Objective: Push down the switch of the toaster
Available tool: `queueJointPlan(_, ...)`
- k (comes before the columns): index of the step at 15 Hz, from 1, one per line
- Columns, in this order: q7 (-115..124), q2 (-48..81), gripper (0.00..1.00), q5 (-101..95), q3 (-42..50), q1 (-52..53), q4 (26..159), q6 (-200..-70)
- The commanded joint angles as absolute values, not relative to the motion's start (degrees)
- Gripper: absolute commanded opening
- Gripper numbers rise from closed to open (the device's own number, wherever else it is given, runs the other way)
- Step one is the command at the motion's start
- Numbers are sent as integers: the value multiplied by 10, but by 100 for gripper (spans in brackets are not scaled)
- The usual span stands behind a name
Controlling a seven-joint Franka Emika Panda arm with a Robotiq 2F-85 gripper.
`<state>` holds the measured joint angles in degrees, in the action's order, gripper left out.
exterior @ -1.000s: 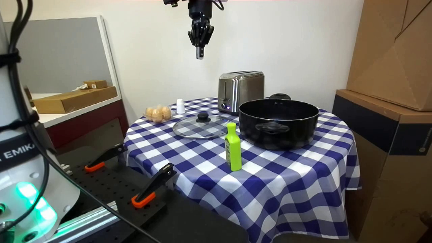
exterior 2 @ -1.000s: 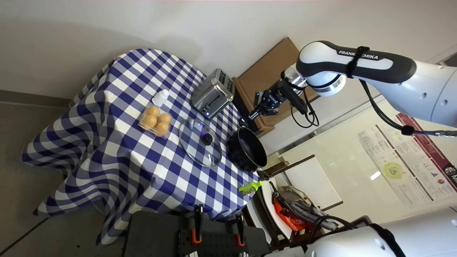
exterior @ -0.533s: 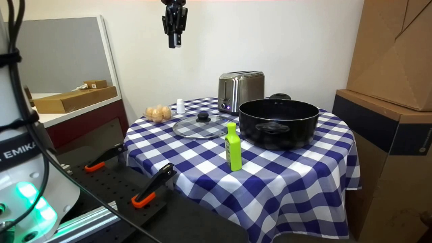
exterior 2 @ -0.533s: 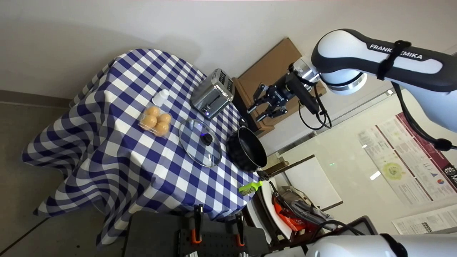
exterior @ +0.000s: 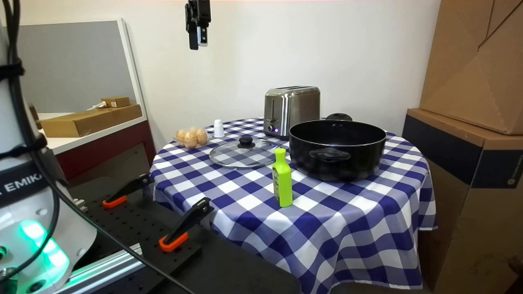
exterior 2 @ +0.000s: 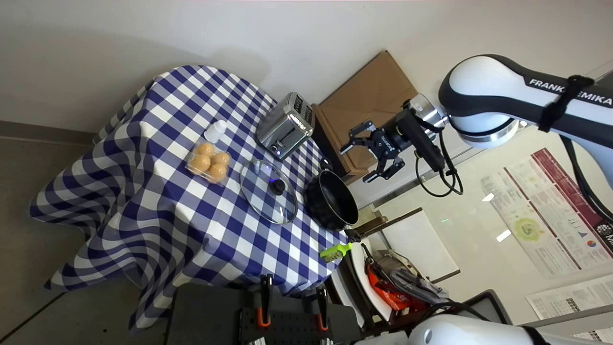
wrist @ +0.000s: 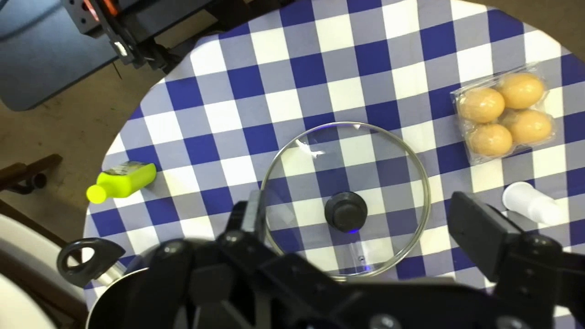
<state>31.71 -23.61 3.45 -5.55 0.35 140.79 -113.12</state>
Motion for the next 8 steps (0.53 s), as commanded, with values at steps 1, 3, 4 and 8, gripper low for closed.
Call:
queueJointPlan(1, 296, -286, 100, -1, -49, -27, 1424, -1105)
queueJointPlan(3, 265, -289, 100, -26, -47, -35, 1408, -1082)
queueJointPlan(4, 243, -288, 100, -37, -46, -35, 1399, -1070)
queueJointPlan(8, 257, -285, 100, -30, -50, -37, 1406, -1083)
